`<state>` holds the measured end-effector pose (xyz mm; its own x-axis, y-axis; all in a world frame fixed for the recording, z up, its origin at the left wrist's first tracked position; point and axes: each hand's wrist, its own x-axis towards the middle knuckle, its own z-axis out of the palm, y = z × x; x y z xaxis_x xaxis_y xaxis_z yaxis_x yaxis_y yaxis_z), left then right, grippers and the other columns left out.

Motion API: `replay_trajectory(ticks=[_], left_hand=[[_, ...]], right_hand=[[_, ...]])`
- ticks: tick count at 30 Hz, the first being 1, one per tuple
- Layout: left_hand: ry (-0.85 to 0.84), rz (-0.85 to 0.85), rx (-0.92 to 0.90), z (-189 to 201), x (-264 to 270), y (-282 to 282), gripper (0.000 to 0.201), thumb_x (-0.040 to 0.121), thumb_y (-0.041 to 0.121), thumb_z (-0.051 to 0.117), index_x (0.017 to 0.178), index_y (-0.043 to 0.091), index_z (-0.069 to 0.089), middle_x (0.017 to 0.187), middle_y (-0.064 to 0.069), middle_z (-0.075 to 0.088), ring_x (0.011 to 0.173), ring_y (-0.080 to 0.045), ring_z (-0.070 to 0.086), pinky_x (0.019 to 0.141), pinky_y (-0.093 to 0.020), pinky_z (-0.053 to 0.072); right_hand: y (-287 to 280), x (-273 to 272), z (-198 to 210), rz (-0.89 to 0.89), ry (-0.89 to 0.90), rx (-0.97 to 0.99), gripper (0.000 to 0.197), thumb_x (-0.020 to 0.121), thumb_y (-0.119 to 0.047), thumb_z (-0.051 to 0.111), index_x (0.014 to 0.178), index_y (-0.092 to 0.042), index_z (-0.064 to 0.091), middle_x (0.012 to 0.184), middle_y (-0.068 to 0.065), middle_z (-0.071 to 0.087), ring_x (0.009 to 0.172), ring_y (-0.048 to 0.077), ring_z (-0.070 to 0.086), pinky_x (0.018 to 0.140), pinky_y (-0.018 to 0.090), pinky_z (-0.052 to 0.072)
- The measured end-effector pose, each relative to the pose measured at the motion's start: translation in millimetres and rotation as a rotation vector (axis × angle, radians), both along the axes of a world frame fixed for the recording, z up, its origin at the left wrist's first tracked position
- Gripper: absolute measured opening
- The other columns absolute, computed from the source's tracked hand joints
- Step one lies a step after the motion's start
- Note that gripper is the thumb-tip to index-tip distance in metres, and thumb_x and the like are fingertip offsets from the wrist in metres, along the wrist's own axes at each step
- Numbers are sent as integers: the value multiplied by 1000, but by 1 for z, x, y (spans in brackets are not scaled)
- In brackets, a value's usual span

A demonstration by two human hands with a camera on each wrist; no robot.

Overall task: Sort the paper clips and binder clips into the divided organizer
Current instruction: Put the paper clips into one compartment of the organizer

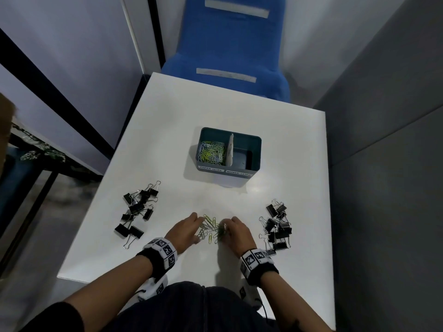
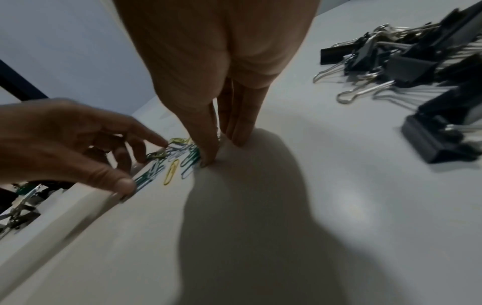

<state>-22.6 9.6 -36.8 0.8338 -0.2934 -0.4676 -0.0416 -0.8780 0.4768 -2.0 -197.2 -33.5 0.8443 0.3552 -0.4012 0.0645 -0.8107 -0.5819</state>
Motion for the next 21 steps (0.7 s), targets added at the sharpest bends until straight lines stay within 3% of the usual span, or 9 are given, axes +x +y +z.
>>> replay_trajectory(ticks=[4,6,10,12,14,16,18,21], left_hand=[[-32,13,-34,-1,5,-6,46,82,14,67,125,14,49,115,-8,50,96,-34,58,78,-38,45],[-67,47,-42,-1,5,-3,49,83,19,67,128,16,48,117,-6,49,96,-32,59,76,-37,46],[-55,13,50,-3,2,7,88,78,47,69,148,18,24,134,0,34,115,-20,45,74,-35,48],[-42,-29,85,-3,1,4,97,77,51,69,151,18,15,140,-2,27,122,-21,37,76,-36,49],[-44,-52,92,-3,2,-5,92,80,45,70,151,17,17,144,-5,26,125,-24,36,81,-39,51],[-76,-63,71,-5,2,-12,78,83,34,70,146,16,29,139,-6,33,119,-26,45,78,-41,53],[-161,-76,38,-9,3,-15,59,81,24,73,132,17,44,119,-4,44,97,-24,56,62,-35,53],[-222,-109,39,-13,4,-15,37,77,16,76,106,18,53,93,-2,48,71,-20,55,44,-29,43]], right_hand=[[8,3,-1,-23,0,-4,22,77,-13,65,98,-18,67,91,6,59,84,31,61,75,36,50],[2,5,-1,-40,1,-4,26,78,-16,66,103,-19,64,96,6,58,87,29,60,75,34,49],[-9,2,1,51,26,-124,63,73,-35,76,127,-23,46,116,3,44,101,22,49,75,34,48],[-6,1,-1,87,41,-159,78,68,-40,79,133,-24,38,118,2,39,104,21,42,72,35,47],[3,-2,-5,110,-21,-169,69,72,-30,77,130,-25,39,117,1,40,103,22,44,66,33,47],[12,-5,-8,122,-102,-163,49,78,-15,67,121,-23,45,111,2,44,97,24,50,59,33,47],[19,-5,-9,129,-143,-142,33,84,-13,61,115,-17,52,107,5,49,94,25,52,59,34,47],[25,-3,-9,121,-170,-133,19,87,-16,60,106,-13,59,100,7,55,91,26,55,60,32,41]])
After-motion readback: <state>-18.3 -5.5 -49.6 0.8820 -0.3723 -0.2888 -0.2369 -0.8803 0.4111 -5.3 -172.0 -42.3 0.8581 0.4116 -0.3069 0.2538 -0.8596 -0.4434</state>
